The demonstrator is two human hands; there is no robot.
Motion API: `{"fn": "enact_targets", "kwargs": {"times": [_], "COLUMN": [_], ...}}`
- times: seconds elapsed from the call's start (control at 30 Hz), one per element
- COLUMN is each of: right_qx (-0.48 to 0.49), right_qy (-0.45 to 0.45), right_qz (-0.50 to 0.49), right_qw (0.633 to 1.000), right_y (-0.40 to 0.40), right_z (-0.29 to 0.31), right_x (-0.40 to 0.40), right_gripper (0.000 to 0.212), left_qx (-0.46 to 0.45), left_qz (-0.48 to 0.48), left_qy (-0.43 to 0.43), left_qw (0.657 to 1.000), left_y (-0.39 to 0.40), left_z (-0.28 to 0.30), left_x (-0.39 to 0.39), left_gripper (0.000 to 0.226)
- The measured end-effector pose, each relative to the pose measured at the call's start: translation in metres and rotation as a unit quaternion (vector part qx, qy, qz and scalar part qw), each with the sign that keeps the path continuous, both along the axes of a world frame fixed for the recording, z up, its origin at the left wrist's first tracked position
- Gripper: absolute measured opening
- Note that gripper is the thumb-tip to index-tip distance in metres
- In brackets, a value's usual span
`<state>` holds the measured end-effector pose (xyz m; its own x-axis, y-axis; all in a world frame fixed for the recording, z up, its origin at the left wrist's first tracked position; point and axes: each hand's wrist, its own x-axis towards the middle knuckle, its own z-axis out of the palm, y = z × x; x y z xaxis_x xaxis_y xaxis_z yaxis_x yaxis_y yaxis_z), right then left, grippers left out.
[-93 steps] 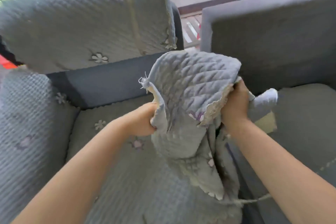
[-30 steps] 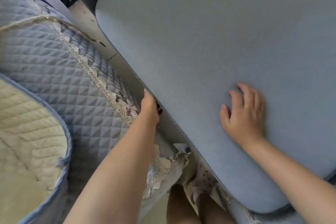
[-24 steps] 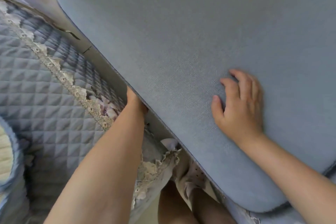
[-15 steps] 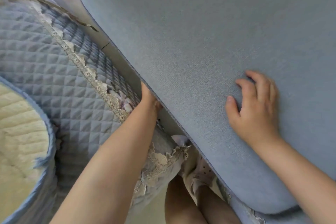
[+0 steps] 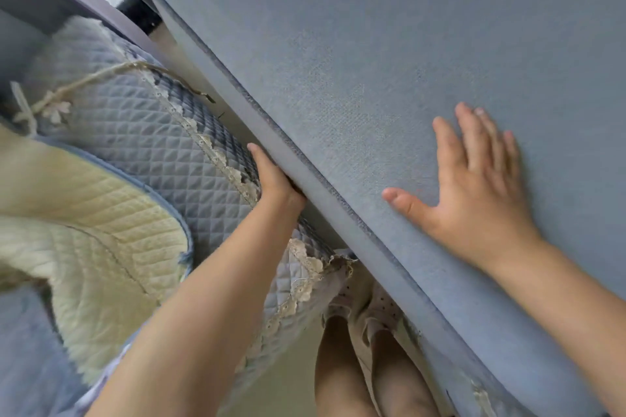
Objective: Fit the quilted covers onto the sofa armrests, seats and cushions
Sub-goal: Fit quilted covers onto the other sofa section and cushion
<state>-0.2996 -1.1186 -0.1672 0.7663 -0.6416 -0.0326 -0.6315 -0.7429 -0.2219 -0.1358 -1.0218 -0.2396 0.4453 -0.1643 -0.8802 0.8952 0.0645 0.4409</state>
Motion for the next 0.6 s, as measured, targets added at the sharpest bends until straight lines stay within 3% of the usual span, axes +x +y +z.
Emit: {"fn": "enact_targets", "kwargs": {"times": [0.13, 0.23, 0.37, 0.53, 0.6], "right_qx": [0.012, -0.053, -0.150, -0.199, -0.219], "right_qy": [0.018, -0.017, -0.001, 0.117, 0.113], "right_qz": [0.017, 0.026, 0.020, 0.027, 0.027], "right_qw": [1.000, 0.998, 0.988, 0.973, 0.969], "right_y": [-0.015, -0.014, -0.019, -0.053, -0.065], "right_z": [0.086, 0.133, 0.183, 0.224, 0.237], "right_x": [-0.006, -0.010, -0.020, -0.004, 0.002], "right_gripper": [0.114, 0.088, 0.046, 0.043, 0.038], "left_qx": [-0.034, -0.074, -0.093, -0.111, -0.109], "left_qz": [0.009, 0.002, -0.087, -0.110, -0.117], "left_qy": [-0.005, 0.004, 0.004, -0.033, -0.042], "left_qw": [0.999, 0.997, 0.992, 0.987, 0.986], "left_y": [-0.015, -0.033, -0.047, -0.066, -0.073], "left_z": [0.075, 0.133, 0.189, 0.238, 0.252], "left_x": [-0.005, -0.013, -0.029, -0.045, -0.046], "left_gripper": [0.066, 0.064, 0.074, 0.067, 0.064]}}
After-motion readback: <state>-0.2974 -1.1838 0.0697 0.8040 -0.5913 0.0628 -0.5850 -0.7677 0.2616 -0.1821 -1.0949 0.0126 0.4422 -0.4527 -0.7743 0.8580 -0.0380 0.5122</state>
